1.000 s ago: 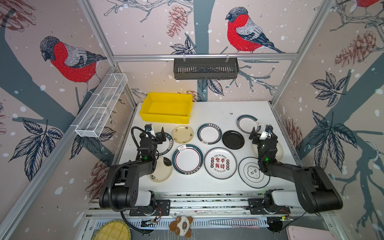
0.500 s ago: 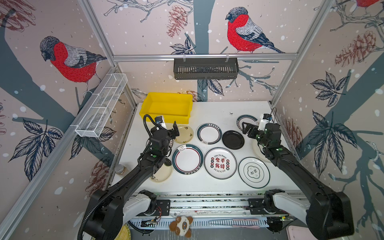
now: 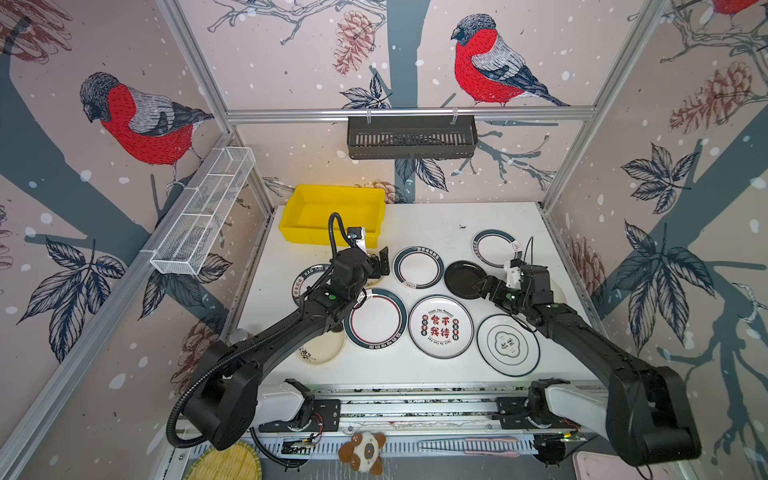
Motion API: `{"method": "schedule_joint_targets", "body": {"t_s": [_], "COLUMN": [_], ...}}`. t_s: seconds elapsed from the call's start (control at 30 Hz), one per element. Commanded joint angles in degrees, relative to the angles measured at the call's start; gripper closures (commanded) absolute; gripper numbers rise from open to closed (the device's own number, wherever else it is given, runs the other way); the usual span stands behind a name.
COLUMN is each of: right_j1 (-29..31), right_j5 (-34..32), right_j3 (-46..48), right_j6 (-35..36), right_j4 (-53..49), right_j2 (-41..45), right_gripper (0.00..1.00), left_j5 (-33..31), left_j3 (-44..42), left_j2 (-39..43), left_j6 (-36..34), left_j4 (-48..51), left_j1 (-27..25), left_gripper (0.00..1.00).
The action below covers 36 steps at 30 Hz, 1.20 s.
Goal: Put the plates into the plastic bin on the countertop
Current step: 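Move the right gripper to the black plate while the left arm reaches forward, then grasp the black plate's edge with the right gripper and tilt it upright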
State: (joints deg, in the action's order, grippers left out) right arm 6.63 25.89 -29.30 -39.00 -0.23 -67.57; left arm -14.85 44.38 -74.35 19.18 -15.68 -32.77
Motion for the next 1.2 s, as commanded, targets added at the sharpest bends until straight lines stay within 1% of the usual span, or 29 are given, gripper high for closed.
{"method": "schedule_joint_targets", "body": {"t_s": [0.0,0.03,0.17,0.27,0.43,0.5,0.6,0.7,0.77,1.03,1.17], "right_j1": [-0.31,-0.31,-0.74,-1.01,-1.68,-2.55,-3.54,-3.56,-3.65,-3.65,-3.82], "right_j5": [3.31,3.31,3.65,3.20,-0.56,-1.06,-0.75,-1.67,-2.16,-0.72,0.62], "right_j3": [0.21,0.34,0.95,1.78,1.80,2.94,3.90,3.50,3.20,1.93,1.60], "right_j6": [-1.75,-1.94,-2.70,-4.02,-5.04,-6.40,-8.50,-8.63,-8.17,-8.15,-9.05], "right_j4": [3.21,3.39,4.67,7.04,6.27,8.08,10.11,10.04,10.10,12.63,15.29], "right_j2": [-1.84,-2.62,-6.02,-6.08,-5.74,-5.64,-6.32,-7.07,-7.55,-12.20,-15.50], "right_gripper": [0.16,0.17,0.26,0.31,0.33,0.37,0.38,0.40,0.44,0.52,0.55], "left_j5": [3.29,3.54,4.87,4.33,3.57,3.28,2.63,1.88,1.57,1.23,2.31], "left_j3": [1.03,1.23,1.23,1.24,0.47,0.42,0.40,0.38,0.01,-1.05,-0.23], "left_j2": [-1.12,-1.43,-1.60,-1.16,-0.20,0.20,0.68,1.22,1.40,1.22,1.00], "left_j6": [1.00,1.13,1.32,1.17,0.97,0.81,0.28,-0.10,-0.25,0.26,0.23], "left_j4": [-2.21,-1.99,-1.93,-1.11,-0.71,-0.46,0.30,0.89,0.76,0.85,1.90], "left_j1": [-0.16,-0.25,-0.45,-0.54,-0.54,-0.54,-0.54,-0.54,-0.54,-0.54,-0.54], "left_gripper": [0.02,0.02,0.02,0.02,0.03,0.03,0.03,0.03,0.03,0.03,0.04]}}
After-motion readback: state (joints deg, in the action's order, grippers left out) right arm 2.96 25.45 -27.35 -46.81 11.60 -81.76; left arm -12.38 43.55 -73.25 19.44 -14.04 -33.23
